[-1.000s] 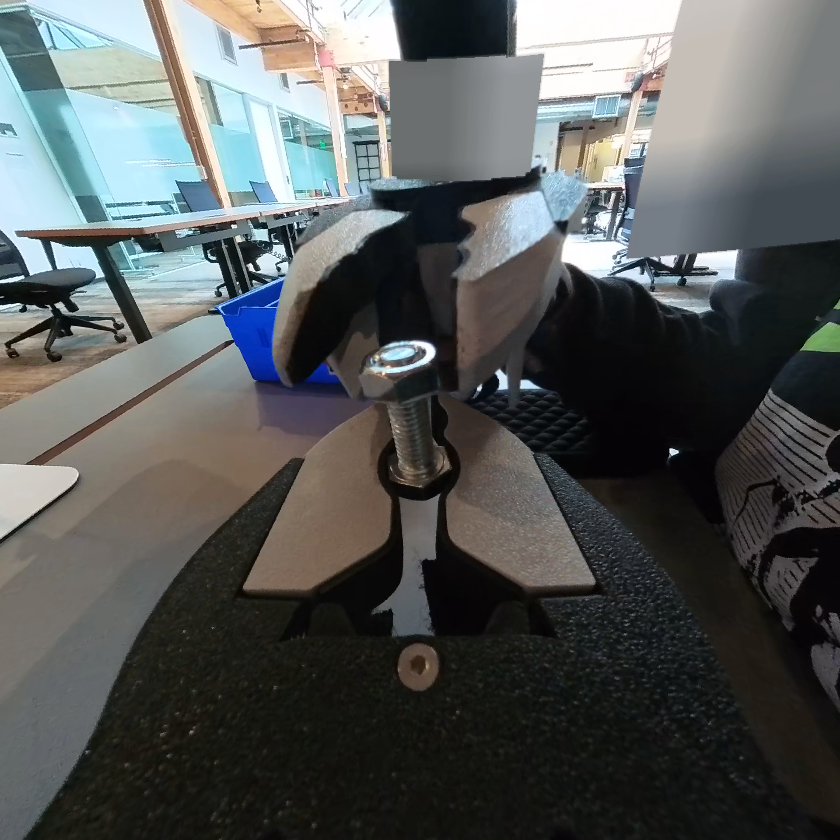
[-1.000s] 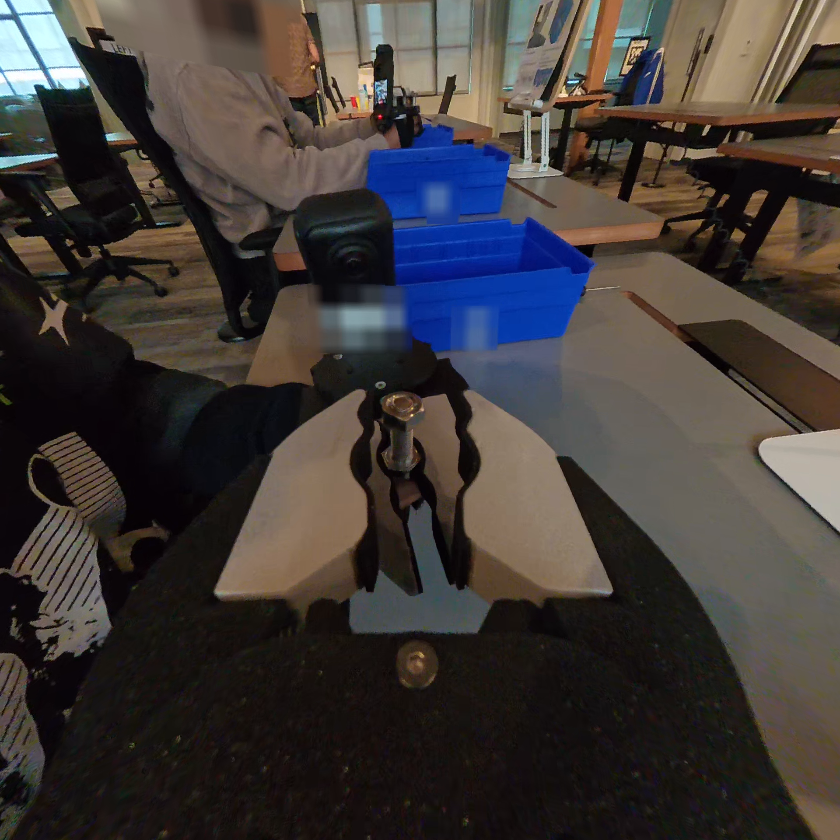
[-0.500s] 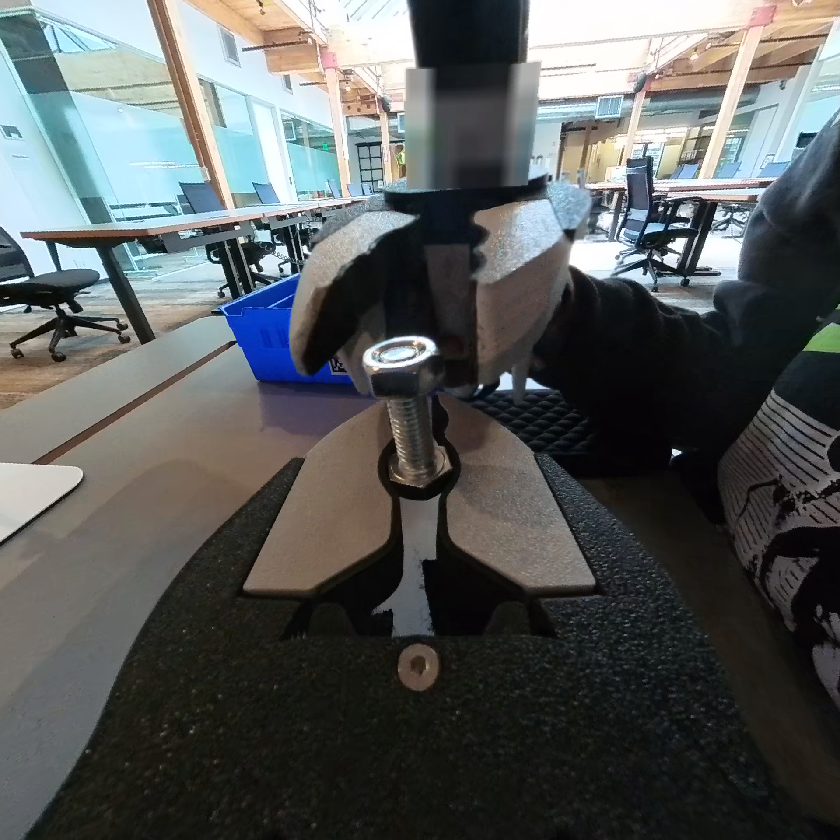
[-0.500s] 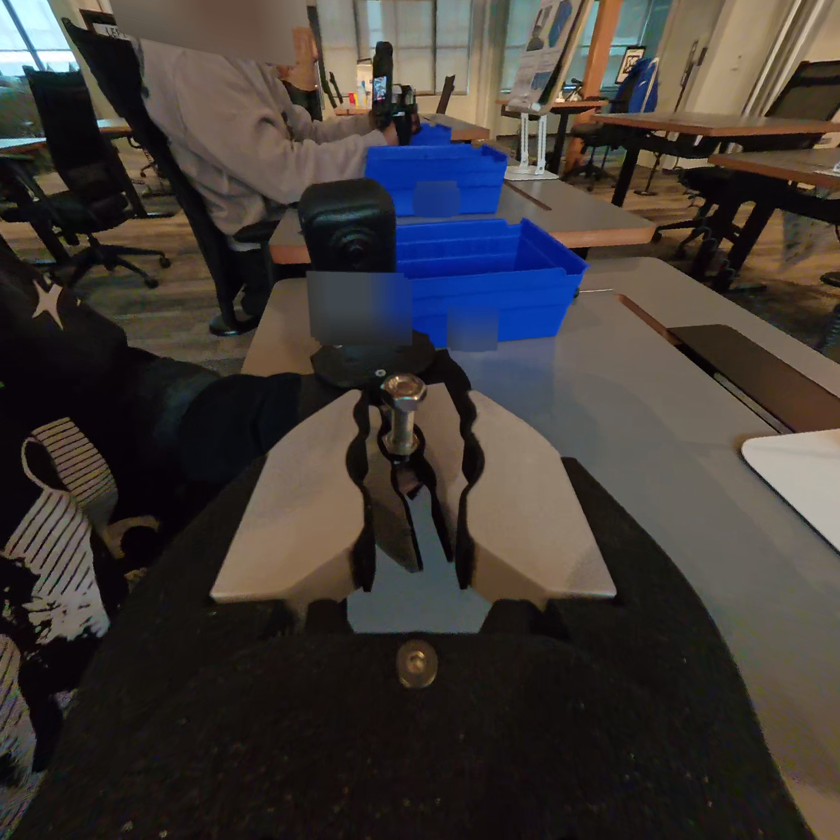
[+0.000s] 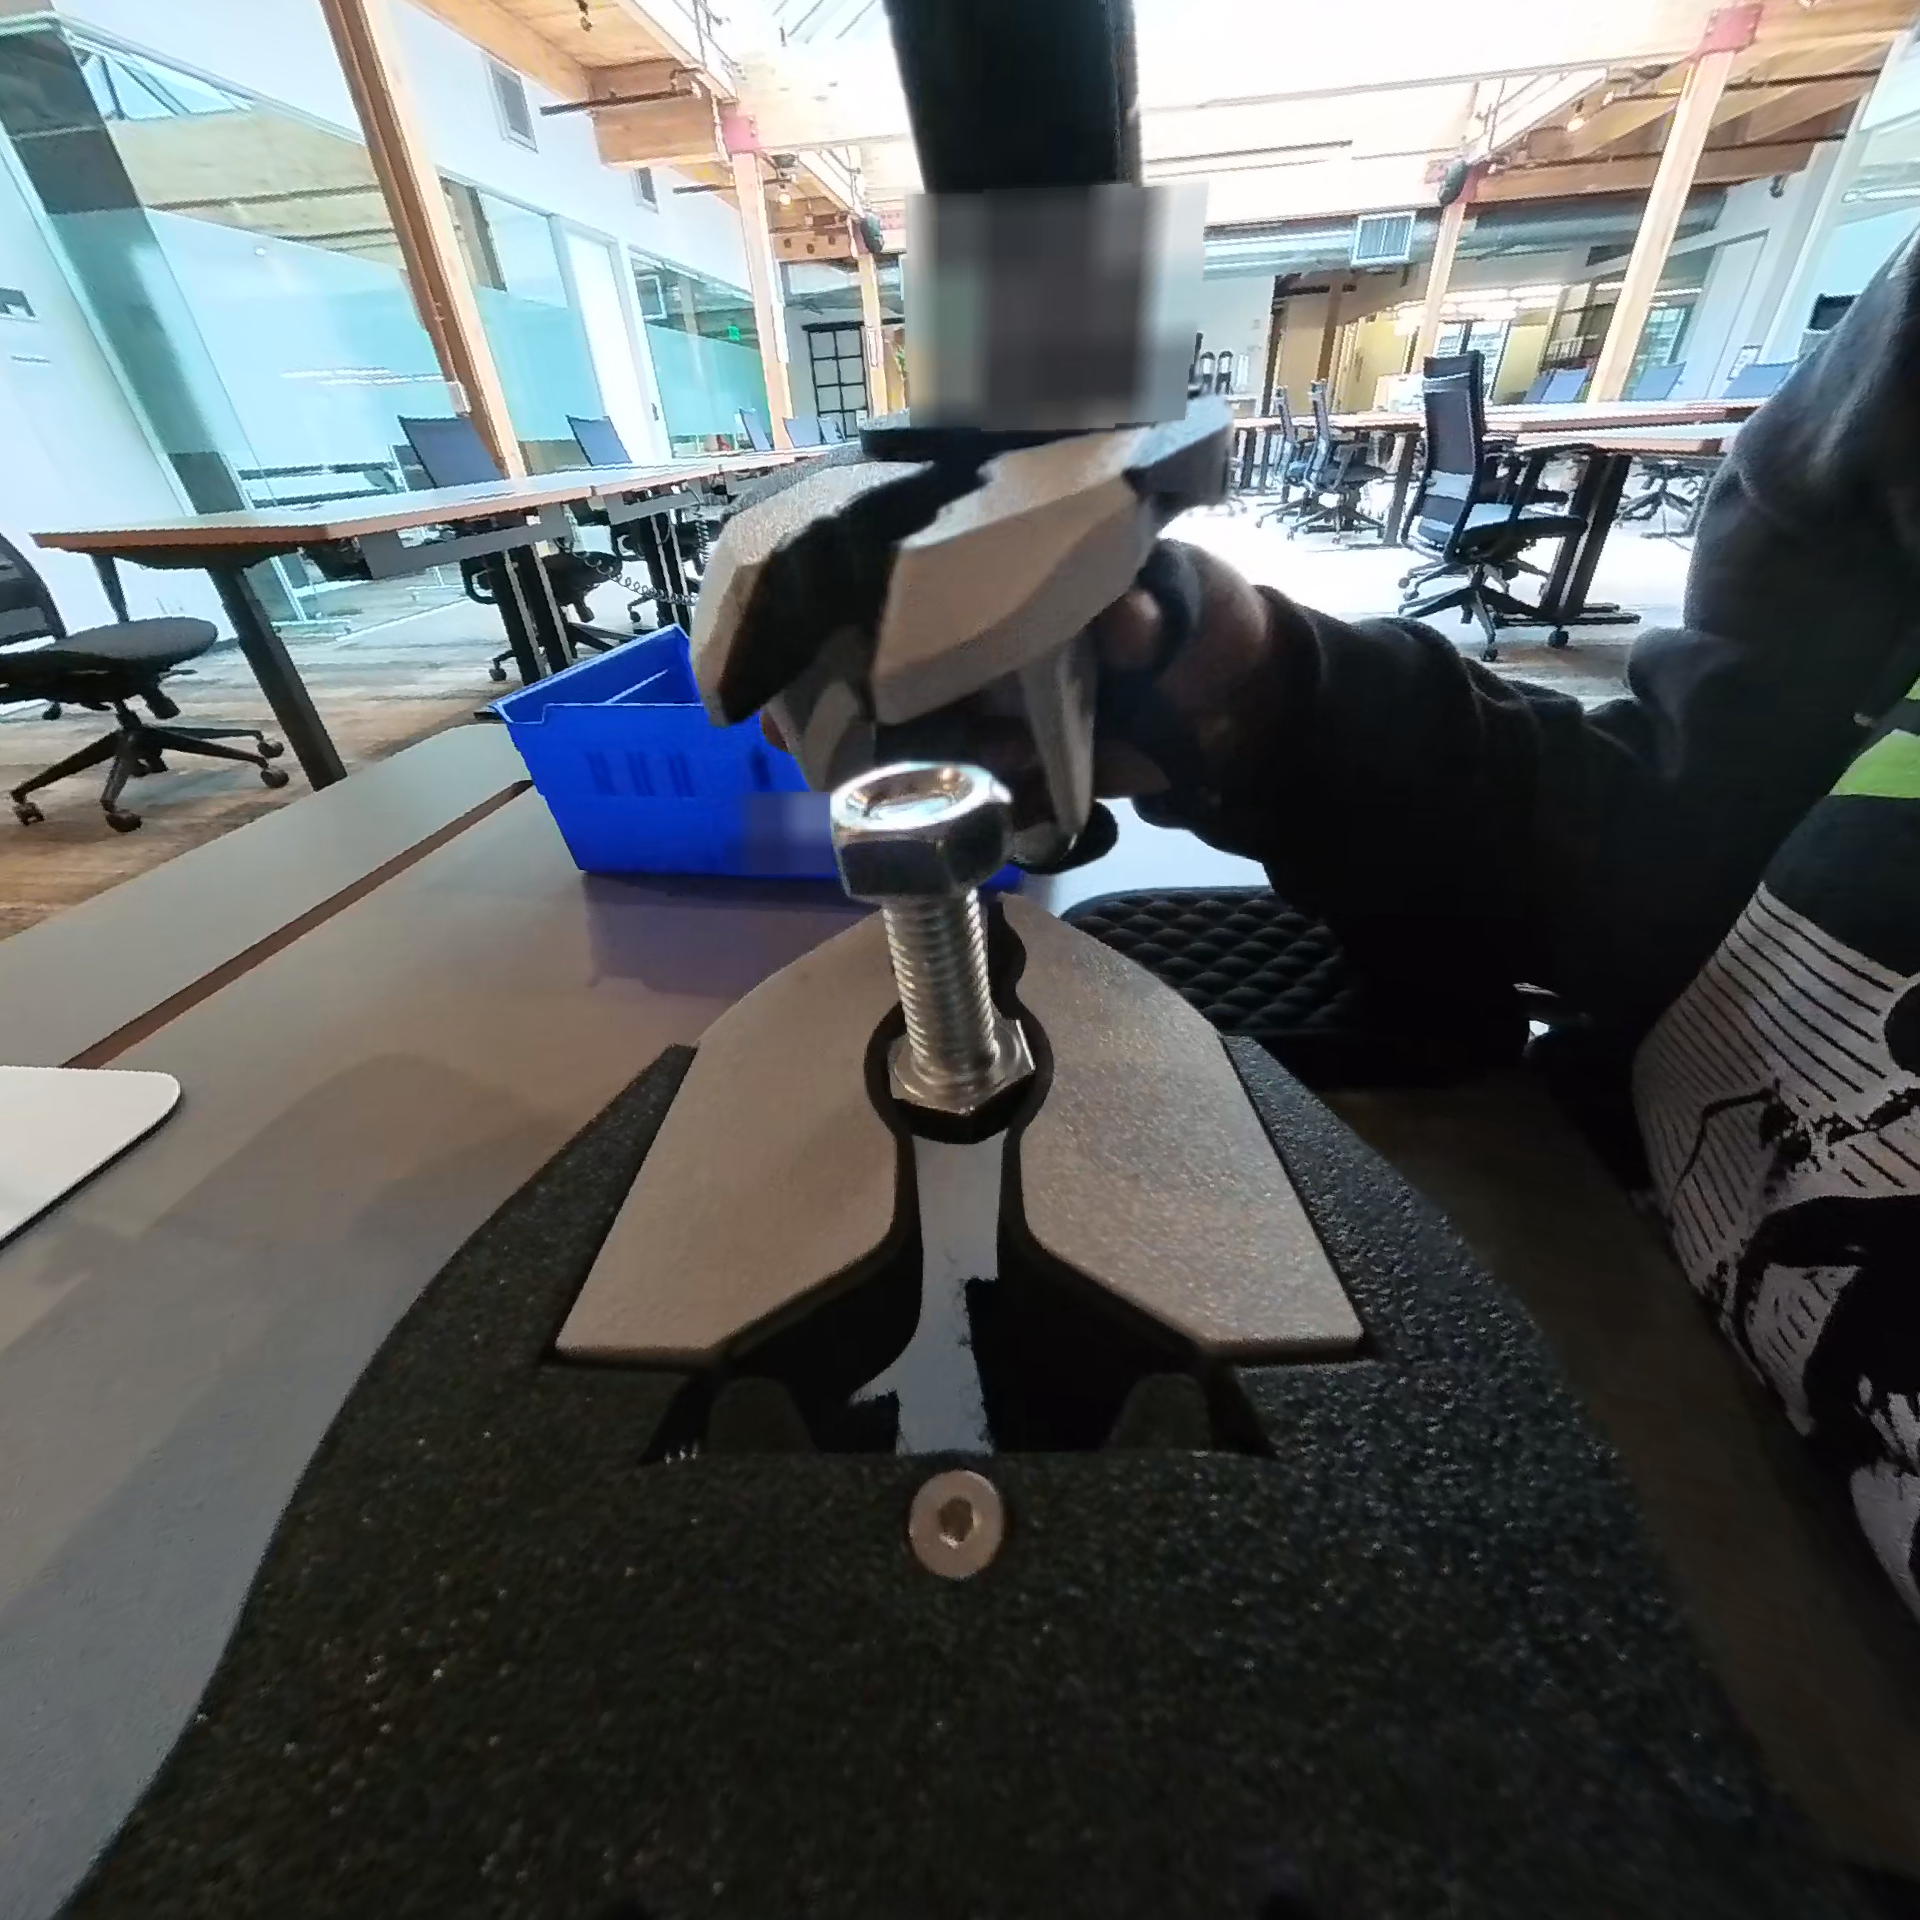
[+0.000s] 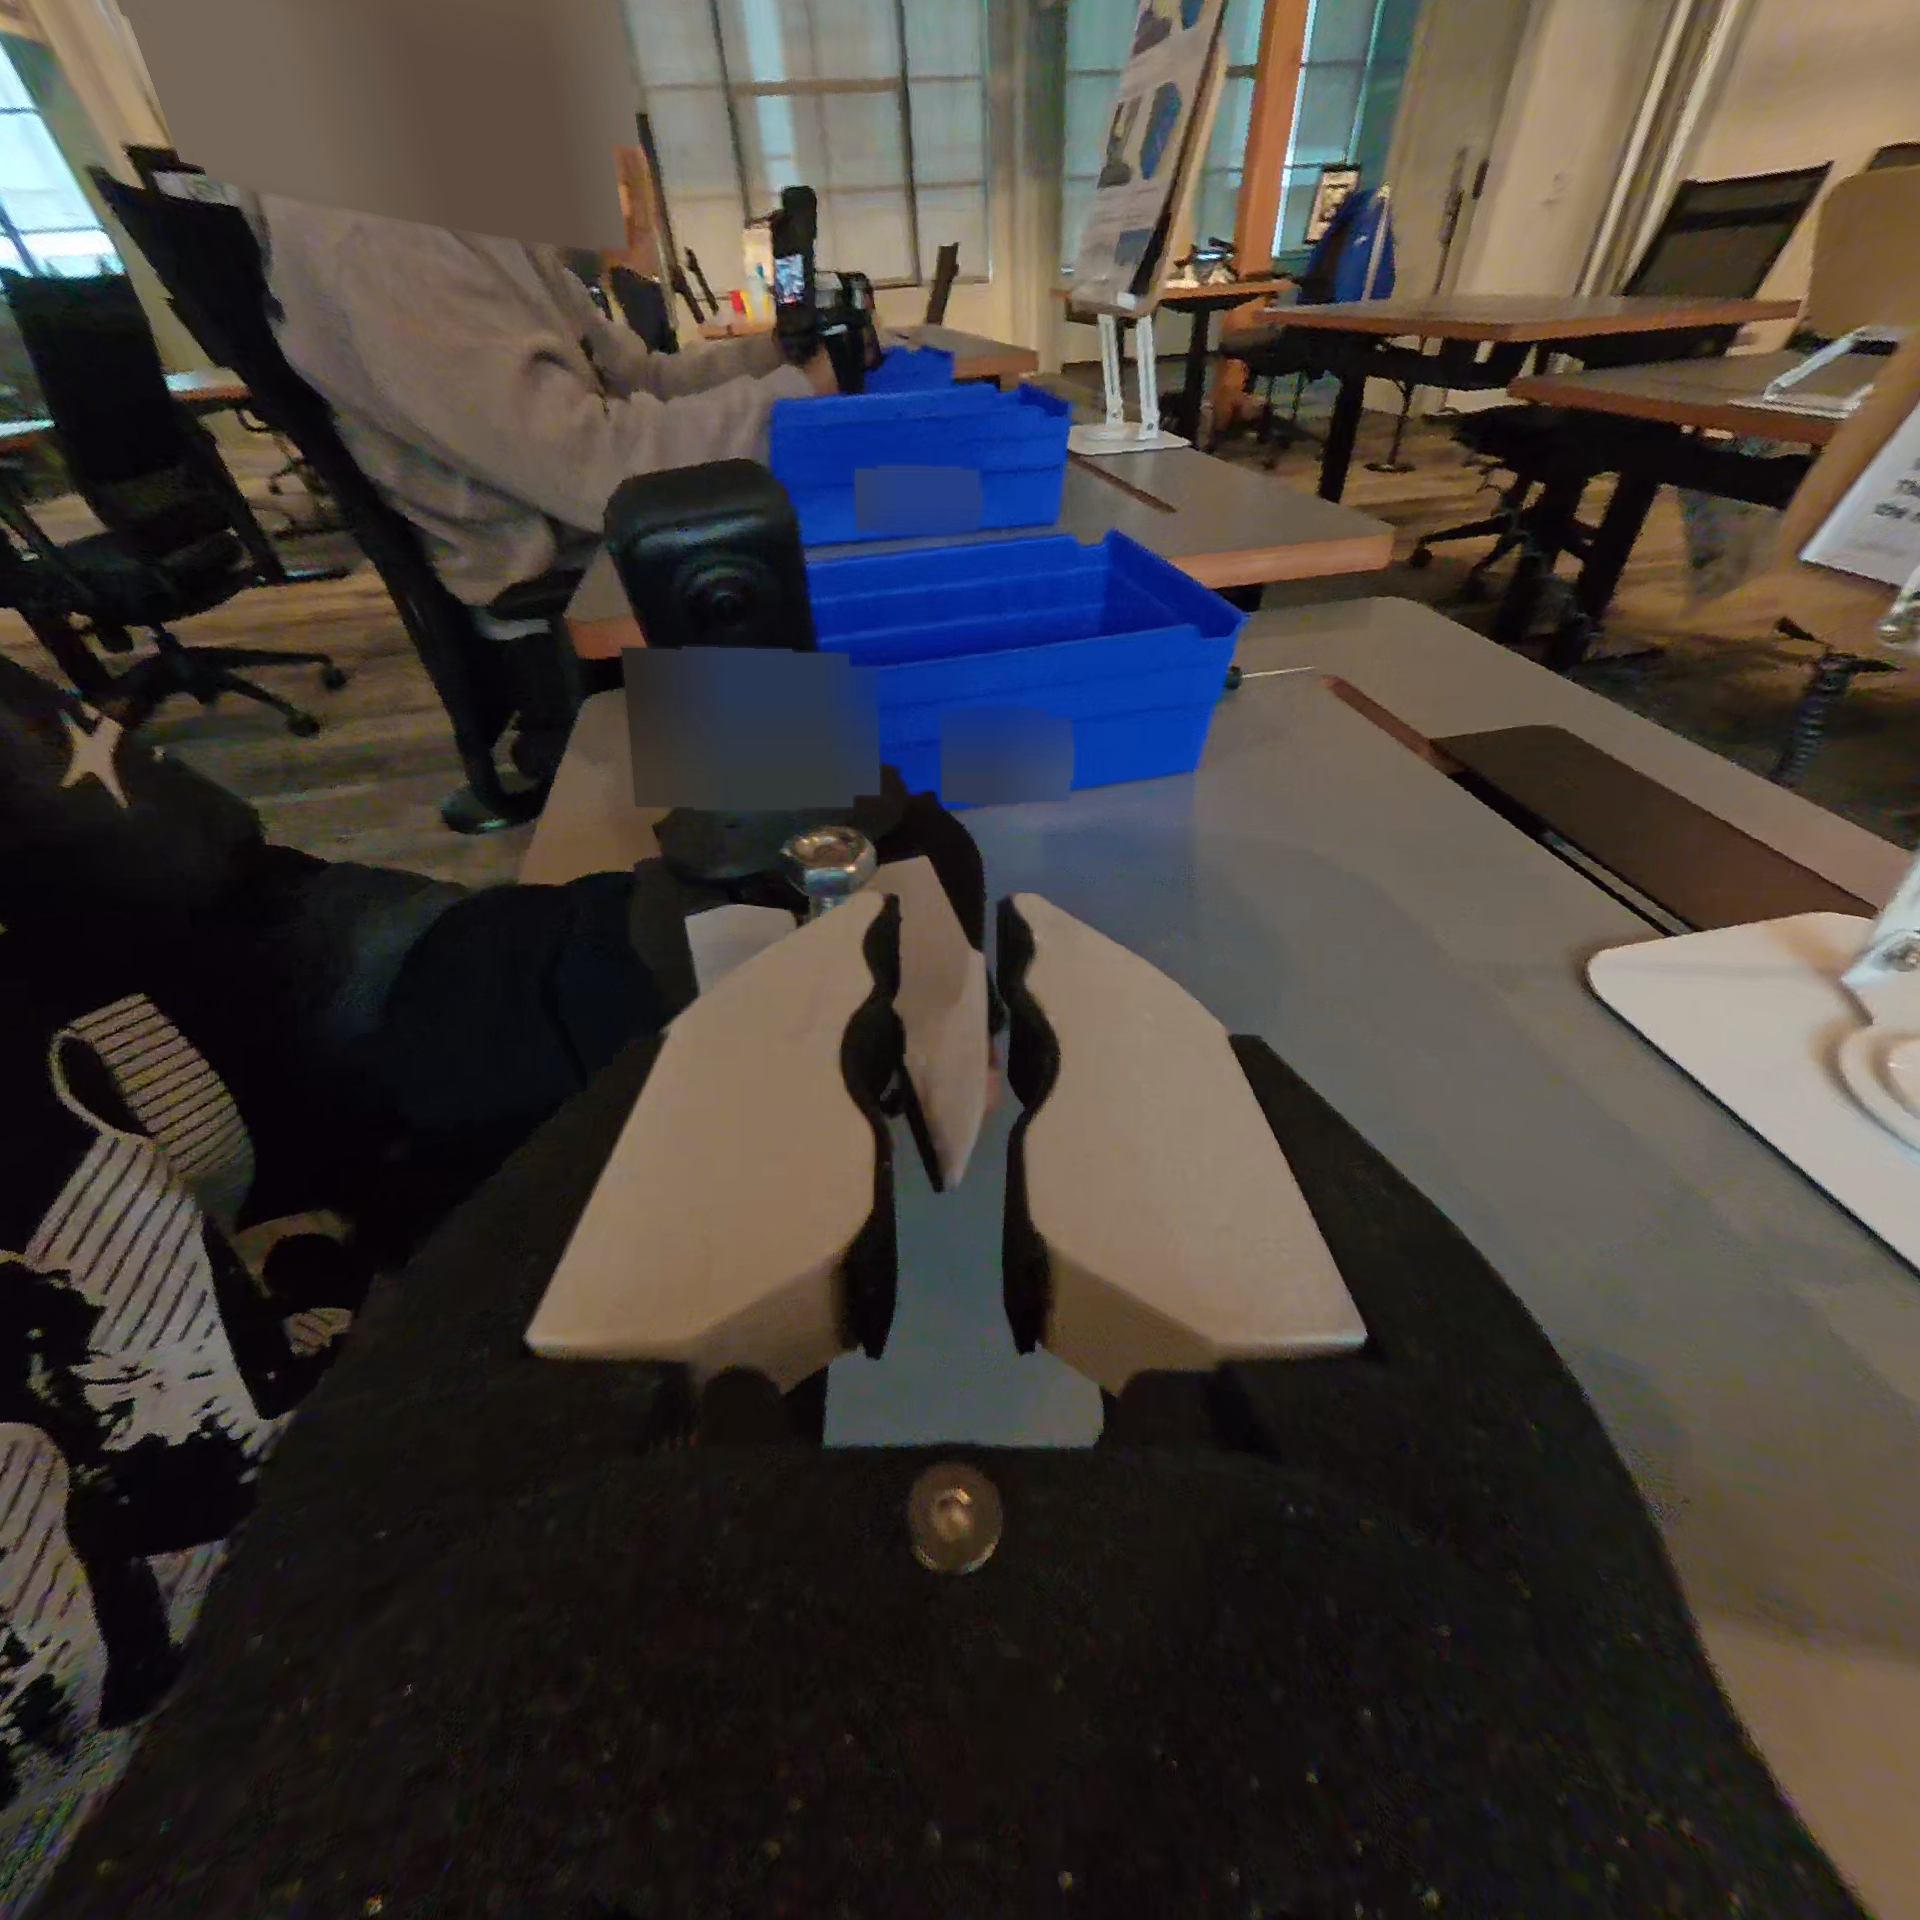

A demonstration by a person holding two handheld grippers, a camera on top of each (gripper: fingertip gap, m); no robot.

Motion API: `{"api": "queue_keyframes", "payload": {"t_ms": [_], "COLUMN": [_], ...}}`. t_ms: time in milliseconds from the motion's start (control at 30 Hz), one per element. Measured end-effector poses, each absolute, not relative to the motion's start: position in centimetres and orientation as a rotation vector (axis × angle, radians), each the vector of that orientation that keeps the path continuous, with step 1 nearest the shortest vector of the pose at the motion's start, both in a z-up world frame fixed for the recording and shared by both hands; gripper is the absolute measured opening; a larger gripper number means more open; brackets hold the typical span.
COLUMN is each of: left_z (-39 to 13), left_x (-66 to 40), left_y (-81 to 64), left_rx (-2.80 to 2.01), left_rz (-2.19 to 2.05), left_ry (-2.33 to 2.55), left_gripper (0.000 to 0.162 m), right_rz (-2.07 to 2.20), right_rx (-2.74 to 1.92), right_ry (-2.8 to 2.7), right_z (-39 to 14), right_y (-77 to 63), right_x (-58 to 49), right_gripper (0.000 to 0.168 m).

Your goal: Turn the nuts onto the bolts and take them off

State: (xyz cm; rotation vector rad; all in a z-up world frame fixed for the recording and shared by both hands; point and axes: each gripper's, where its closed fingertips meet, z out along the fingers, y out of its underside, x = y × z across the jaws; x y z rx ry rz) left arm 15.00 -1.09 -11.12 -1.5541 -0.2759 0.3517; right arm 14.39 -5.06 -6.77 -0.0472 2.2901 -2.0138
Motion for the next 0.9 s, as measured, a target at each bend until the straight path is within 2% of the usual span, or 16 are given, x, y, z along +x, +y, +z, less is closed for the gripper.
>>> {"api": "queue_keyframes", "payload": {"t_ms": [133, 433, 500, 900], "left_z": [-11.2, -11.2, -11.1, -11.3], "left_x": [15.0, 15.0, 15.0, 15.0], "left_y": [-1.1, -1.1, -1.2, -1.0], "left_rx": [-1.555, -1.558, -1.550, -1.563], "left_rz": [0.352, 0.350, 0.352, 0.350], "left_ry": [-0.280, -0.280, -0.277, -0.275], "left_gripper": [0.012, 0.010, 0.011, 0.012], "right_rz": [-1.979, -1.953, -1.987, -1.967], "right_rx": [-0.141, -0.128, -0.067, -0.149], "right_ry": [2.297, 2.327, 2.345, 2.307], "right_z": [-7.1, -7.5, -7.4, -7.3], "right_y": [-6.5, -7.1, -6.0, -7.6], "right_x": [16.1, 16.1, 14.9, 16.6], "right_gripper": [0.034, 0.034, 0.022, 0.030]}}
